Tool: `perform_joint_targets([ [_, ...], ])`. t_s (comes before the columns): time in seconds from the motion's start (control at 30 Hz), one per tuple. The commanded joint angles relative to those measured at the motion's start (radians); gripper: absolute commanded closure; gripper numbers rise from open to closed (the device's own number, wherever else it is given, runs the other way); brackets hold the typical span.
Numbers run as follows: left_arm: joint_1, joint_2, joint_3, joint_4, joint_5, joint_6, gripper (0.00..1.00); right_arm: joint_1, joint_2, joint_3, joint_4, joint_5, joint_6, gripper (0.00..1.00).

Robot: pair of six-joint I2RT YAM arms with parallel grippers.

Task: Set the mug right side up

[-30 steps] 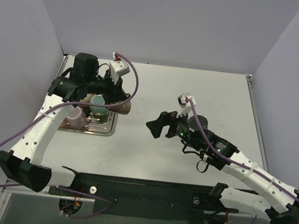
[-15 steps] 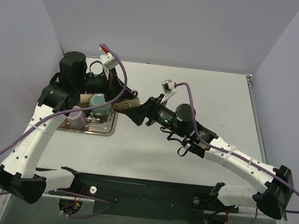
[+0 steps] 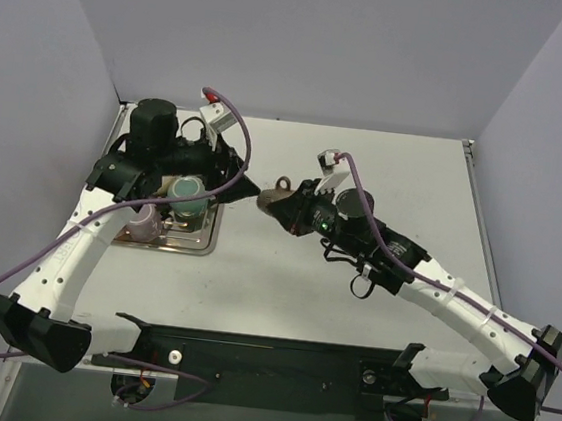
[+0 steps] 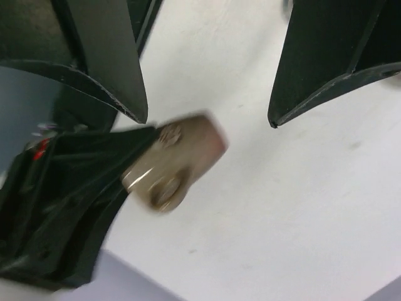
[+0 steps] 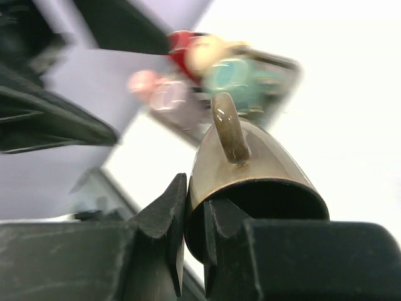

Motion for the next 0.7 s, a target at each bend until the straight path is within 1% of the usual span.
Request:
perform_joint_targets([
  [0.0, 0.008, 0.027, 0.098, -0.194, -0.448, 0.206, 0.12, -0.128, -0.025, 0.165, -0.564, 0.354, -0.194, 1.0],
  [0.03, 0.008, 0.037, 0.109, -0.235, -0.511, 0.232, 0.12, -0.221, 0.005, 0.182, -0.618, 0.348, -0.203, 1.0],
  [0.07, 0.008, 0.042, 0.109, -0.254, -0.597, 0.287, 0.12, -0.264, 0.025, 0.184, -0.715, 0.348, -0.211, 1.0],
  [0.1, 0.008, 0.053, 0.098, -0.28, -0.637, 0.319, 0.11, -0.359, 0.06, 0.179, -0.749, 0.348, -0.217, 1.0],
  [0.13, 0.009, 0.056, 0.088, -0.292, -0.698, 0.367, 0.11, -0.395, 0.083, 0.169, -0.796, 0.351, -0.233, 1.0],
  [0.17, 0.009, 0.065, 0.062, -0.306, -0.726, 0.401, 0.11, -0.472, 0.129, 0.152, -0.82, 0.345, -0.241, 1.0],
  [0.2, 0.009, 0.068, 0.042, -0.312, -0.769, 0.451, 0.11, -0.516, 0.148, 0.143, -0.827, 0.341, -0.259, 1.0],
  [0.3, 0.012, 0.083, -0.043, -0.312, -0.849, 0.519, 0.11, -0.622, 0.263, 0.129, -0.857, 0.298, -0.29, 1.0],
  [0.33, 0.014, 0.087, -0.058, -0.309, -0.913, 0.547, 0.1, -0.631, 0.286, 0.129, -0.867, 0.304, -0.304, 1.0],
  [0.4, 0.031, 0.091, -0.096, -0.301, -0.958, 0.588, 0.1, -0.653, 0.365, 0.132, -0.875, 0.319, -0.324, 1.0],
  [0.43, 0.055, 0.097, -0.121, -0.292, -0.966, 0.619, 0.1, -0.666, 0.378, 0.13, -0.871, 0.308, -0.332, 1.0],
  [0.57, 0.144, 0.134, -0.155, -0.26, -0.951, 0.663, 0.11, -0.691, 0.429, 0.109, -0.826, 0.282, -0.329, 1.0],
  [0.67, 0.16, 0.139, -0.179, -0.237, -0.905, 0.688, 0.11, -0.715, 0.439, 0.083, -0.794, 0.23, -0.327, 1.0],
])
